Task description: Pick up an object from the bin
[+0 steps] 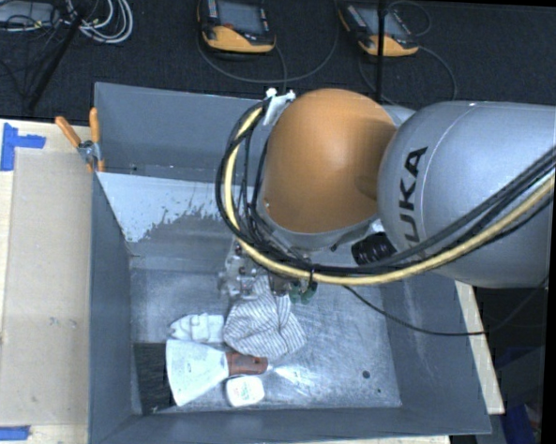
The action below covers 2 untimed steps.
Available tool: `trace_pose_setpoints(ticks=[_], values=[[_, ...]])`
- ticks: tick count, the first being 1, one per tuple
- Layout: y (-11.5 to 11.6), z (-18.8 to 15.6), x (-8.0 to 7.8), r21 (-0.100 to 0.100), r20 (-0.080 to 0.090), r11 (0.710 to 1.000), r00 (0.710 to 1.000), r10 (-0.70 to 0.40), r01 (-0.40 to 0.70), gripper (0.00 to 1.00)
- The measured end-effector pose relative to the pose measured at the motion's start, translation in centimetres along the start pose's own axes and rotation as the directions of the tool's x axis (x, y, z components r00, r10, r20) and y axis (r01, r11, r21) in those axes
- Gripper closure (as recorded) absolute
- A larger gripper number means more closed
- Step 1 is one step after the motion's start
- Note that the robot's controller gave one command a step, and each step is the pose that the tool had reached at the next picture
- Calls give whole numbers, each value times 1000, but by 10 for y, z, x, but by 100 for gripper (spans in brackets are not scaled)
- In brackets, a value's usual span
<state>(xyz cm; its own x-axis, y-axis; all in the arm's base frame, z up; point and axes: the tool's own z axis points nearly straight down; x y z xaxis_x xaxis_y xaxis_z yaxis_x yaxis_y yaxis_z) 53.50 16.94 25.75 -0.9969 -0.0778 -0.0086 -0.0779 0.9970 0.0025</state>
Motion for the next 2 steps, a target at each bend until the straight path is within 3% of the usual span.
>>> trace_pose_setpoints(ticks=[1, 2], values=[[-1, 5, 1, 2, -8, 1000, 1000, 0, 0, 100], [-15, 128, 68, 6, -21, 1000, 1000, -6, 6, 0]])
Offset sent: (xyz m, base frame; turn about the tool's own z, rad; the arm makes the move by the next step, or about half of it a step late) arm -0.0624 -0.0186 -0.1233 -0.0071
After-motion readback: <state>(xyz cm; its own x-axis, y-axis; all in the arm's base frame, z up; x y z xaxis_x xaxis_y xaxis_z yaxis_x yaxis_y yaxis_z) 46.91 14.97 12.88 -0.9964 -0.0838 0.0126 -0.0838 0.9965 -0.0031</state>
